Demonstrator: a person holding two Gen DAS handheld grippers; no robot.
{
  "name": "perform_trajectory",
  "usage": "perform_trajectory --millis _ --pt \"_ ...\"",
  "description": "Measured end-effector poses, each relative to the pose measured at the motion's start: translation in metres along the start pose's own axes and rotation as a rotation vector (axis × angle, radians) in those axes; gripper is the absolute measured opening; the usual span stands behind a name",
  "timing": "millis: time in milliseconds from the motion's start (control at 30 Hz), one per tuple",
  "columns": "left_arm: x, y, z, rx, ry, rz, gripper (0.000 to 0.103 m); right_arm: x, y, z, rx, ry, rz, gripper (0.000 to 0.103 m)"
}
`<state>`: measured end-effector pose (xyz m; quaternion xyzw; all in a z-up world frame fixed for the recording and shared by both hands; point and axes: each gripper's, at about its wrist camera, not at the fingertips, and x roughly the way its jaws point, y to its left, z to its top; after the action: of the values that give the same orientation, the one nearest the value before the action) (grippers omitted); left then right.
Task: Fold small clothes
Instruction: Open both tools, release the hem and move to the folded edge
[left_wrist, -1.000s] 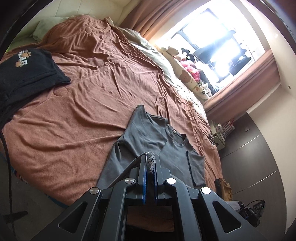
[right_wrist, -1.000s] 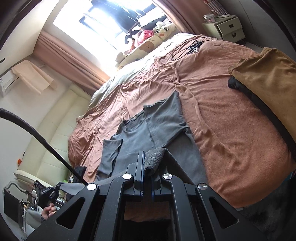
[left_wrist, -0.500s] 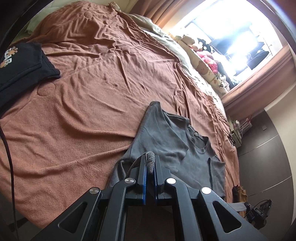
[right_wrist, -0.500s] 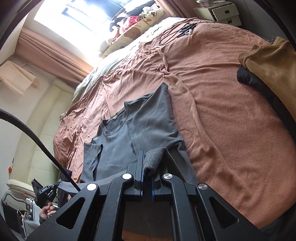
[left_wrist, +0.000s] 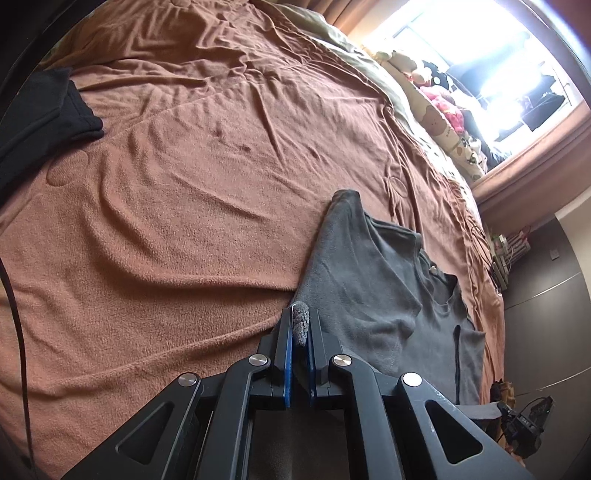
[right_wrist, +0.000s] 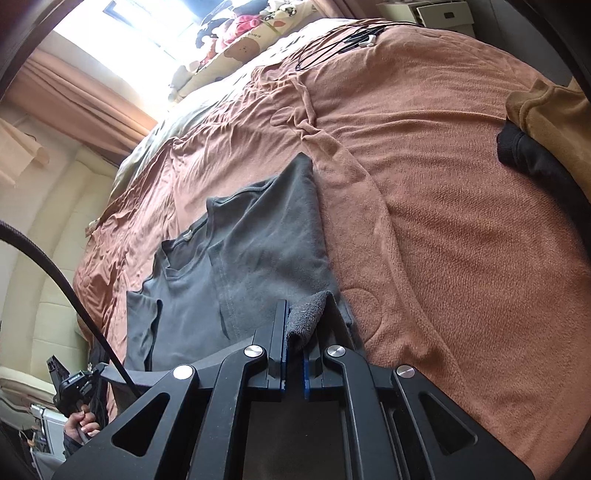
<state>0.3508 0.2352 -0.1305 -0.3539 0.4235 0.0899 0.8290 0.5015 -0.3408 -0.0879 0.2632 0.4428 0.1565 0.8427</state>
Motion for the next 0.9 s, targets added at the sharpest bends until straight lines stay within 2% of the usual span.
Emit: perform_trajectory --millis 67,100,167,233,267,333,433,500,633,900 --pt "0.009 0.000 0.005 0.001 0.018 0.022 0.007 0.008 0.005 0.003 -0.017 0.004 -0.015 0.003" --pt "0.013 0.000 0.007 0.003 0.030 0.051 0.013 0.012 0.006 0.004 -0.022 0.013 -0.026 0.006" --pt "0.015 0.001 0.010 -0.004 0.036 0.066 0.031 0.016 0.010 0.006 -0.023 0.025 -0.039 0.021" --pt "0.009 0.000 0.011 0.004 0.024 0.063 0.064 0.008 0.012 0.007 -0.029 -0.003 -0.033 0.075" --pt "0.005 -0.002 0.012 0.023 0.011 0.067 0.068 0.002 0.013 0.007 -0.035 -0.032 -0.037 0.080" --pt "-0.003 -0.008 0.010 0.082 -0.006 0.090 0.072 -0.009 0.015 0.005 -0.060 -0.068 -0.023 0.081" --pt "-0.003 -0.012 0.004 0.170 0.024 0.131 0.072 -0.016 0.016 0.000 -0.109 -0.054 -0.050 0.081" --pt "-0.001 -0.013 -0.003 0.224 0.053 0.158 0.072 -0.015 0.015 -0.004 -0.150 -0.025 -0.103 0.081" --pt "0.002 -0.012 -0.018 0.317 0.095 0.201 0.072 -0.010 0.012 -0.017 -0.212 0.052 -0.143 0.081" --pt "0.015 -0.005 -0.030 0.384 0.154 0.265 0.072 0.014 0.014 -0.033 -0.294 0.153 -0.234 0.081"
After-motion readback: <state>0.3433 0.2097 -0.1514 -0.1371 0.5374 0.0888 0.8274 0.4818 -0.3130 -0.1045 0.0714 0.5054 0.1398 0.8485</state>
